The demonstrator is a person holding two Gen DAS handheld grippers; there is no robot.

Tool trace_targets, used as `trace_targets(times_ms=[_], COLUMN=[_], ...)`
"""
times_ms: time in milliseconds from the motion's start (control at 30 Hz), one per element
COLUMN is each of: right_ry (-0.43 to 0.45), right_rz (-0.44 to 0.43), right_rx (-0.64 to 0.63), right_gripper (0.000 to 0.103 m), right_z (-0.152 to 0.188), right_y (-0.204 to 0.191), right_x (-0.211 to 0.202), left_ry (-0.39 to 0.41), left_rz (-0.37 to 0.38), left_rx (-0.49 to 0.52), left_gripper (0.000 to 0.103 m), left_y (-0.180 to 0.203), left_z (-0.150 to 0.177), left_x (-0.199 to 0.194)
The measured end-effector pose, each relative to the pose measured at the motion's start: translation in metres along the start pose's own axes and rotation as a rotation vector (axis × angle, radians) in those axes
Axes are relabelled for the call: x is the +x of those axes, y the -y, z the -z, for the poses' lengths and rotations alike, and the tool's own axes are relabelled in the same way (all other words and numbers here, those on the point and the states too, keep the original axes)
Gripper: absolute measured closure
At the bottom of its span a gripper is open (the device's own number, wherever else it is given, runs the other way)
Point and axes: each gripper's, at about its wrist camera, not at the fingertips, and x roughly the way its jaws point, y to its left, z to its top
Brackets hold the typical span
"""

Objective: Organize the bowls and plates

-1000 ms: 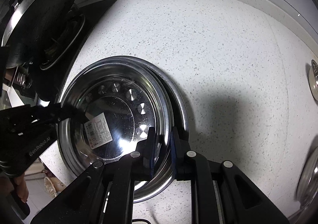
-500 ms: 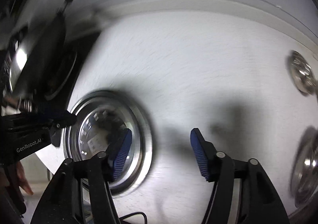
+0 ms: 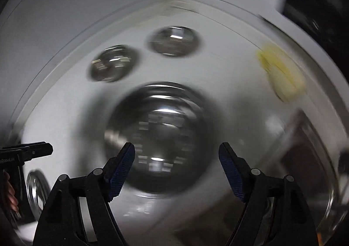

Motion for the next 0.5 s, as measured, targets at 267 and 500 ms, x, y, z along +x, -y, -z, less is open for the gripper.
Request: trace_targets(times_ms=[267,500], right_ry=[-0.042,-0.070], right_rz=[-0.080,-0.109], right_rx=[0.129,0.168], right_gripper=[0.028,0.028], right_z=[0.002,0.005], right_y=[0.049,0.054], right_x=[0.028,0.056], left_ry=[-0.092,-0.060], left_rz=[0.000,-0.046], left_rx=[-0.006,-0.003], left_gripper=[0.066,0.066], left_y=[0.052,0.060], left_z=[-0.038,-0.056], left_x=[0.061,0.070])
